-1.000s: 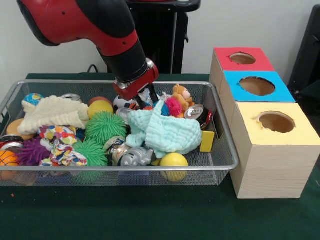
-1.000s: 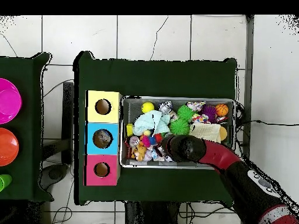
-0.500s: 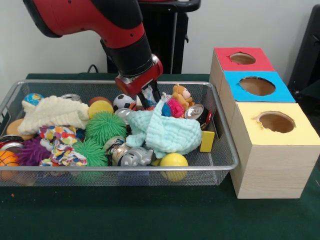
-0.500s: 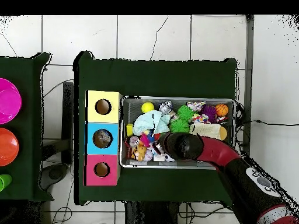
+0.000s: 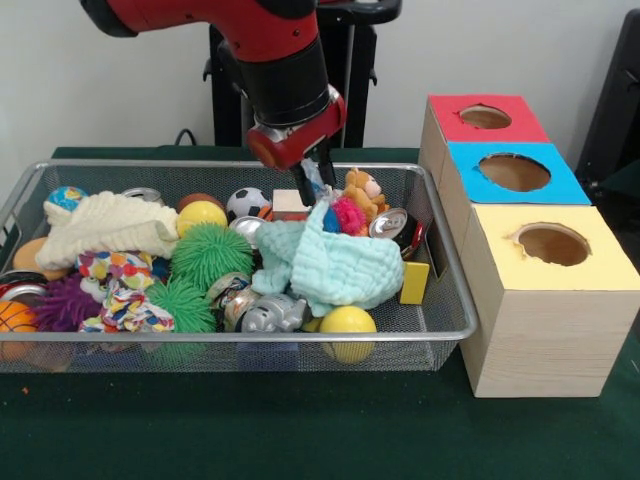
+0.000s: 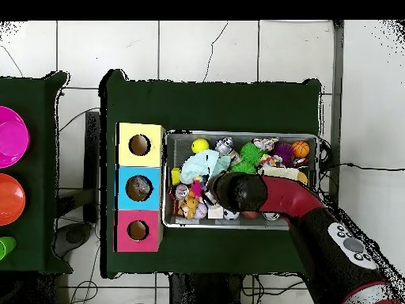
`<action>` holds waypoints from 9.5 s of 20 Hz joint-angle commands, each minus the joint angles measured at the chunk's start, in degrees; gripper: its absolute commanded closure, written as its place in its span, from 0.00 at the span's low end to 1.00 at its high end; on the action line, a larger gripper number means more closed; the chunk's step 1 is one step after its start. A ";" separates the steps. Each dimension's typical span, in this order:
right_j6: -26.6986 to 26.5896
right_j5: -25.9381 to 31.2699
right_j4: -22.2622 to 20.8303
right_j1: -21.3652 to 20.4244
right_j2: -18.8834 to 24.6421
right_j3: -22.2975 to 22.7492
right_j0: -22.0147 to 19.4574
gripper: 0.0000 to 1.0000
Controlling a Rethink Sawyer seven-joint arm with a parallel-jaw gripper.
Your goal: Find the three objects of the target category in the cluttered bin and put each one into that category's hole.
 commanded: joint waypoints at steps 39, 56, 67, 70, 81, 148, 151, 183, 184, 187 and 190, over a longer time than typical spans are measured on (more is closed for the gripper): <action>21.36 -1.53 20.59 -23.62 -5.57 8.12 22.76 1.00; 19.36 -21.06 21.63 -19.88 -1.44 19.66 18.45 1.00; 20.37 -30.75 19.67 -15.78 -0.99 22.73 17.91 1.00; 20.64 -32.34 19.78 -14.81 -2.38 22.60 19.66 1.00; 20.48 -35.90 20.94 -10.30 -4.93 20.14 23.83 1.00; 13.41 -7.06 24.31 -14.26 -12.08 0.90 29.73 1.00; 12.02 -4.75 23.71 -13.92 -11.41 -0.89 28.79 1.00; -10.00 12.94 9.27 -6.47 2.27 -11.97 0.05 1.00; -10.61 14.15 8.53 -6.38 2.65 -12.60 -0.83 1.00; -12.89 16.68 6.38 -5.38 4.18 -14.37 -3.77 1.00; -15.58 18.14 3.67 -3.91 5.73 -16.13 -6.68 1.00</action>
